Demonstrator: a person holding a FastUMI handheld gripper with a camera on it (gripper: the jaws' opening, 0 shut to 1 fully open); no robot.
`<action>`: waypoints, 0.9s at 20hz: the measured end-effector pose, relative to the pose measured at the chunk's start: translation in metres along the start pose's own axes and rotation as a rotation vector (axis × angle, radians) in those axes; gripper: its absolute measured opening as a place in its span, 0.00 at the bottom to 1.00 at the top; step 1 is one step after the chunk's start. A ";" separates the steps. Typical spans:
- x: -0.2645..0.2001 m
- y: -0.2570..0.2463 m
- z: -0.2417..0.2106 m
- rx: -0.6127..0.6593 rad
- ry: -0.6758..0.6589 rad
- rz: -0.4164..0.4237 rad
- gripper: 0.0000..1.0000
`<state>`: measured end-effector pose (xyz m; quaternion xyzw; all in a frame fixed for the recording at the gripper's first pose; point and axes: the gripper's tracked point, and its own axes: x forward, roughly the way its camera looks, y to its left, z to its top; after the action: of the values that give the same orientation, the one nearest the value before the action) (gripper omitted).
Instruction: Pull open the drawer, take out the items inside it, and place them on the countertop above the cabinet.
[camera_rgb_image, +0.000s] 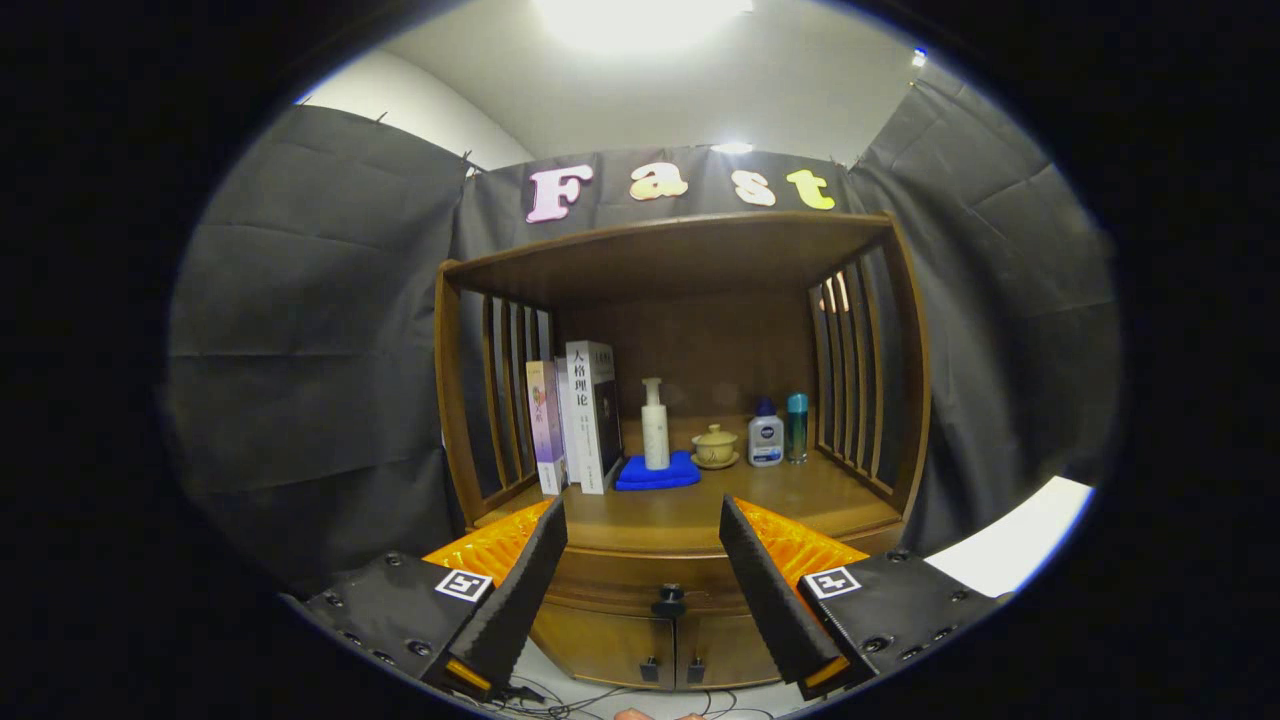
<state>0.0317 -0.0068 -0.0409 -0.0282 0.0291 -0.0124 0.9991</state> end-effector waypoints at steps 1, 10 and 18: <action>0.005 -0.004 -0.003 -0.007 0.004 -0.007 0.97; 0.045 -0.026 -0.050 -0.010 0.050 -0.048 0.98; 0.082 -0.043 -0.107 -0.040 0.110 -0.087 0.97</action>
<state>0.1062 -0.0575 -0.1503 -0.0488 0.0828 -0.0568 0.9937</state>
